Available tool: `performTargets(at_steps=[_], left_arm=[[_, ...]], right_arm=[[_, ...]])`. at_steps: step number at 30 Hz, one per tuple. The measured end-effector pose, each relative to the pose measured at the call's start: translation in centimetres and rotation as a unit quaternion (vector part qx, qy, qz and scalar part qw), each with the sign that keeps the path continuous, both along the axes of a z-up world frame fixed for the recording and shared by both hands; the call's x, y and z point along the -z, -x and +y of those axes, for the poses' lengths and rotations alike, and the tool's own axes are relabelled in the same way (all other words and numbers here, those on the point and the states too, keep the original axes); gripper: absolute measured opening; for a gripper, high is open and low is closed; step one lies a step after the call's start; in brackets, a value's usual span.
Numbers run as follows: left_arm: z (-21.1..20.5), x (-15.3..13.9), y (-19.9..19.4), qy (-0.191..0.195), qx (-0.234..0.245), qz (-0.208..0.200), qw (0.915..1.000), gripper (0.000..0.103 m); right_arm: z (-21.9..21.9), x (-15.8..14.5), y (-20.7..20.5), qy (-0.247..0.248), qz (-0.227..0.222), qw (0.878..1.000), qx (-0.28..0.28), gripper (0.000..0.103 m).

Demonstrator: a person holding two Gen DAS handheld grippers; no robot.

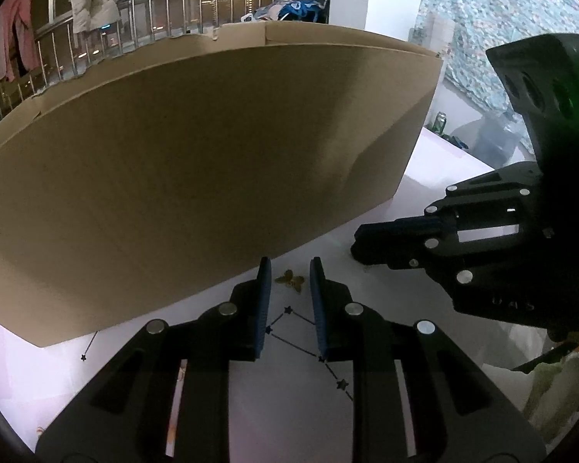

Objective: Organize jewelry

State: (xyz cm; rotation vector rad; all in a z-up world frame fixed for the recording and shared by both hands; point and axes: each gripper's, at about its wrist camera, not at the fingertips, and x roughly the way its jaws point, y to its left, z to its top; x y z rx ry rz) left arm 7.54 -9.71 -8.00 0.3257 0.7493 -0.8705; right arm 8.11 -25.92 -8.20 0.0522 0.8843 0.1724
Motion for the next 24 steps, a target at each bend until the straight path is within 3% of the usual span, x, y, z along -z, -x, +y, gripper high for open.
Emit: performTargets(at_steps=[6,24], left_arm=[[-0.15,-0.32,-0.13,-0.010,-0.005,-0.006,0.9999,0.012],[-0.17,-0.72,-0.15,-0.011,-0.003,0.000,0.9999,0.012]], right_arm=[[0.02,0.04,0.02,0.000,0.000,1.000,0.000,0.004],[-0.28,-0.24,-0.02,-0.007,-0.003,1.000,0.003,0.004]])
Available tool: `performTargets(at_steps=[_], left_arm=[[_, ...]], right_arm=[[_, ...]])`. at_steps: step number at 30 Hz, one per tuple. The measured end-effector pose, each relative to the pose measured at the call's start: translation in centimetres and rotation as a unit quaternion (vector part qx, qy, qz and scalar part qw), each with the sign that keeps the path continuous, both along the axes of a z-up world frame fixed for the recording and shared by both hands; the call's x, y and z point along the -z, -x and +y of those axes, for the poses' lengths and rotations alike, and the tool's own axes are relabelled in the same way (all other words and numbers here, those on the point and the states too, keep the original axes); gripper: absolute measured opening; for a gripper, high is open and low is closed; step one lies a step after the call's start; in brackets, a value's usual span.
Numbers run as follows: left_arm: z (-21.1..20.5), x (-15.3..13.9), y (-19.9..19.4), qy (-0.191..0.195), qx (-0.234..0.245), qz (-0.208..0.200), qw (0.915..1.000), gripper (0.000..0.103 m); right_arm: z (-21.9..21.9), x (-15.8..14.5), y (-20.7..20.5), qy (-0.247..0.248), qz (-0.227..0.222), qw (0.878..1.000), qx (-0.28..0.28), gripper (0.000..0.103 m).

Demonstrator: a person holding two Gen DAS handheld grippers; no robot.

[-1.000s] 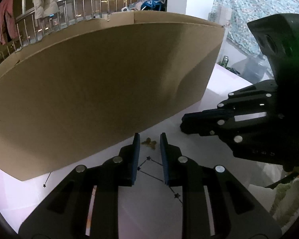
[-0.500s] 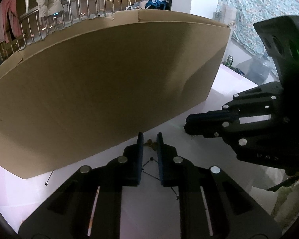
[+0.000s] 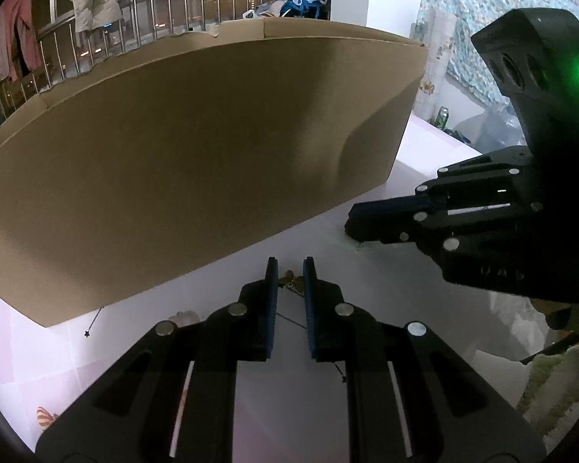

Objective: Organize jewelry

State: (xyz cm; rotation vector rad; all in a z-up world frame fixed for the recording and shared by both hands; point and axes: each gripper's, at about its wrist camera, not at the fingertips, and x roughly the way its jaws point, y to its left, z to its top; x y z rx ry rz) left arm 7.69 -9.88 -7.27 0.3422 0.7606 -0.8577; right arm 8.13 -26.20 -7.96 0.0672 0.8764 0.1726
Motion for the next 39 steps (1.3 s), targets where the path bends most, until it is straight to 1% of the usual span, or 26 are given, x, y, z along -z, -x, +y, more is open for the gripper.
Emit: performTargets(at_steps=[11,16,17,18,19,21,22,30,33,39], left_arm=[[0.2,-0.4,0.3,0.008,0.004,-0.005,0.9999,0.012],[0.5,-0.7,0.3,0.012,0.001,-0.009,0.9999,0.012],[0.7,-0.7,0.4,0.013,0.001,-0.009,0.9999,0.012],[0.8,-0.7,0.4,0.013,0.000,-0.009,0.9999,0.012],[0.9,-0.7,0.5,0.012,0.000,-0.010,0.9999,0.012],[1.1,-0.7,0.8,0.011,-0.003,-0.010,0.9999,0.012],[1.1,-0.7,0.8,0.011,-0.004,-0.011,0.9999,0.012],[1.4,-0.9,0.7,0.009,-0.013,-0.012,0.9998,0.012],[1.5,-1.0,0.7,0.011,-0.014,-0.013,0.9998,0.012],[1.8,-1.2,0.6,0.013,-0.016,-0.014,0.9997,0.012]], right_arm=[[-0.7,-1.1,0.5,-0.005,-0.019,1.000,0.010,0.004],[-1.2,-1.2,1.0,-0.016,-0.017,1.000,0.013,0.005],[-1.2,-1.1,1.0,-0.018,-0.015,1.000,0.011,0.006],[-1.0,-1.0,0.9,-0.018,-0.014,1.000,0.010,0.010],[-0.9,-1.0,1.0,-0.017,-0.013,1.000,0.006,0.018],[-0.4,-0.8,1.0,-0.006,-0.012,1.000,-0.008,0.028],[-0.1,-0.7,0.9,0.001,-0.012,1.000,-0.019,0.028],[0.7,0.0,0.0,0.047,-0.002,0.995,-0.088,0.027],[0.8,0.4,-0.3,0.065,0.004,0.992,-0.111,0.021],[0.7,0.4,-0.5,0.062,0.005,0.988,-0.140,0.006]])
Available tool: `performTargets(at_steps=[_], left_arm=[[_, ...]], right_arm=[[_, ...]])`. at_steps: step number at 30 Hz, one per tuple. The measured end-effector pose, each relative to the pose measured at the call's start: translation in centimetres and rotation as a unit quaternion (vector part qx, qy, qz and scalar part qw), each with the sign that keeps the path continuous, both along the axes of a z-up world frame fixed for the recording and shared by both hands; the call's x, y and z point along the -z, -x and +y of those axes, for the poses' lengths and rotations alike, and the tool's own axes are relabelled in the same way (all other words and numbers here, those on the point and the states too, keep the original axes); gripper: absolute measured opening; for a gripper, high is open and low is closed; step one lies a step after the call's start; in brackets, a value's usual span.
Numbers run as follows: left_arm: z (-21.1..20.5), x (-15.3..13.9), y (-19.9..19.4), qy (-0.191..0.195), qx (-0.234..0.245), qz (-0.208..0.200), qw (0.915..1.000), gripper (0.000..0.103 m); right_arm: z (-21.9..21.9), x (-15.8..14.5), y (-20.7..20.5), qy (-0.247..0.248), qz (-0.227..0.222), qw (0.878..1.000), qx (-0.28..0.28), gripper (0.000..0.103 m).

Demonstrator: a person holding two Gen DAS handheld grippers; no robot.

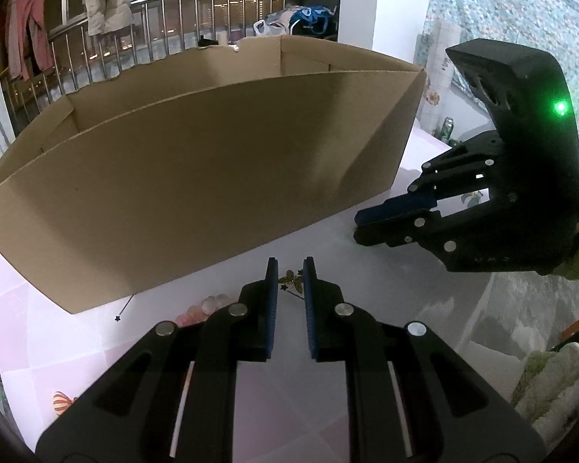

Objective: Organize jewelry

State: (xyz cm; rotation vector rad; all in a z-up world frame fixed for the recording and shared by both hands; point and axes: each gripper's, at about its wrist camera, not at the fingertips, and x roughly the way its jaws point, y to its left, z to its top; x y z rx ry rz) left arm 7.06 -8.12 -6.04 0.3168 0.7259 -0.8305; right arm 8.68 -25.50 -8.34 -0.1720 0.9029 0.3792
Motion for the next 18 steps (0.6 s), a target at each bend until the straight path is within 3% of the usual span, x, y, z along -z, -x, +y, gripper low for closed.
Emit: performTargets(at_steps=[9,18], left_arm=[[0.5,-0.8,0.2,0.007,-0.008,-0.007,0.9999,0.012],[1.7,-2.1,1.1,0.022,-0.018,-0.019,0.9994,0.012]], right_arm=[[-1.2,-0.3,0.5,-0.051,0.000,0.998,0.030,0.002],[-2.0,-3.1,2.0,-0.088,-0.033,0.994,0.057,0.002]])
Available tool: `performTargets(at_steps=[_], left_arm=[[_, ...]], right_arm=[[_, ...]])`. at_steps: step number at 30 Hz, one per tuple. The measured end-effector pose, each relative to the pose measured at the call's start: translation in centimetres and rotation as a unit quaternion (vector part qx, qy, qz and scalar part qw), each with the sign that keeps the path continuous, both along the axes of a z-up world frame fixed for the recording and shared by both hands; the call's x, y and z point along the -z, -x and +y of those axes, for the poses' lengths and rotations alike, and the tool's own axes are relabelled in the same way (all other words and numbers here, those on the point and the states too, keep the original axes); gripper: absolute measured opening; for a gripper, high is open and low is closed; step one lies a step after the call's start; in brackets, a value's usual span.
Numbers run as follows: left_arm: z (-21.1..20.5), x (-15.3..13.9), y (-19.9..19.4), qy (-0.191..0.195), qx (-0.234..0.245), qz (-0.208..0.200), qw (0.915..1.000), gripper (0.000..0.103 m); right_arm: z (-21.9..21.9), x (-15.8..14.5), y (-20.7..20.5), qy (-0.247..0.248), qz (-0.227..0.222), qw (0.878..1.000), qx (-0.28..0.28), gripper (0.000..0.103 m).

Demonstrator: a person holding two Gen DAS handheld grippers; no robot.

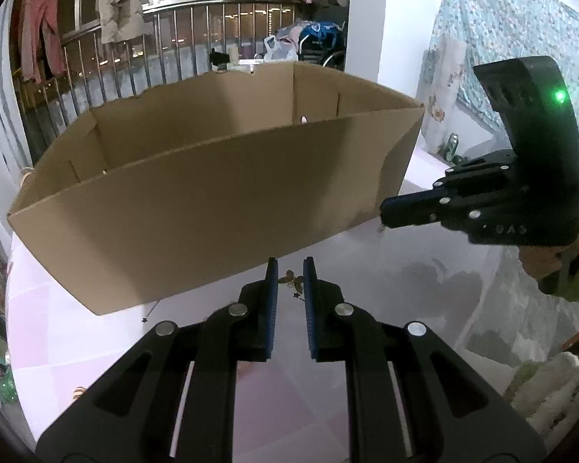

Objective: Organize jewelry
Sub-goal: 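Carry the gold charm with the left gripper into the box and open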

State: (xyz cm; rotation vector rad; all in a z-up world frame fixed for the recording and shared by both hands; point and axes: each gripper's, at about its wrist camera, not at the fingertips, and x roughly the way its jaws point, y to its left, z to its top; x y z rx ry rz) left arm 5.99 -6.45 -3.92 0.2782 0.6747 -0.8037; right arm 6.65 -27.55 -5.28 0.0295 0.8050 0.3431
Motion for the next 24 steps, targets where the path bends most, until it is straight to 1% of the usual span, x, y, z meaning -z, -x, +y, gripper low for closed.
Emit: performTargets(at_steps=[4,7,10,11,13,15,17,20,22,24], left_arm=[[0.5,-0.7,0.7,0.007,-0.002,-0.009,0.9999,0.012],[0.8,-2.2,0.9,0.019,-0.003,-0.020,0.9996,0.012],[1.3,-4.3,0.9,0.039,0.001,-0.034,0.9987,0.012],[1.5,-5.3,0.8,0.050,0.003,-0.038,0.9980,0.012],[1.6,-6.4,0.4,0.059,0.004,-0.043,0.9973,0.012],[1.6,-7.9,-0.7,0.077,0.001,-0.052,0.9957,0.012],[1.2,-8.9,-2.1,0.084,-0.005,-0.051,0.9951,0.012],[-0.1,-9.2,-4.7,0.072,-0.017,-0.040,0.9964,0.012],[-0.9,-8.8,-6.5,0.059,-0.020,-0.021,0.9979,0.012],[-1.9,-7.9,-8.4,0.039,-0.026,0.004,0.9989,0.012]], right_arm=[[-0.1,-1.5,0.6,-0.013,-0.020,1.000,0.007,0.002],[-0.5,-3.1,0.7,-0.024,-0.040,0.999,0.009,0.002],[-0.8,-5.3,0.6,-0.035,-0.070,0.997,0.009,0.002],[-0.8,-6.1,0.4,-0.037,-0.081,0.996,0.009,0.002],[-1.0,-7.3,0.1,-0.039,-0.099,0.994,0.010,0.002],[-1.0,-8.4,-0.7,-0.037,-0.118,0.992,0.011,0.002],[-1.1,-9.3,-1.8,-0.037,-0.132,0.990,0.014,0.002],[-1.2,-9.7,-3.3,-0.028,-0.141,0.989,0.021,0.002],[-1.4,-9.5,-4.4,-0.019,-0.136,0.990,0.025,0.002],[-1.4,-9.1,-5.7,0.002,-0.123,0.992,0.032,0.002]])
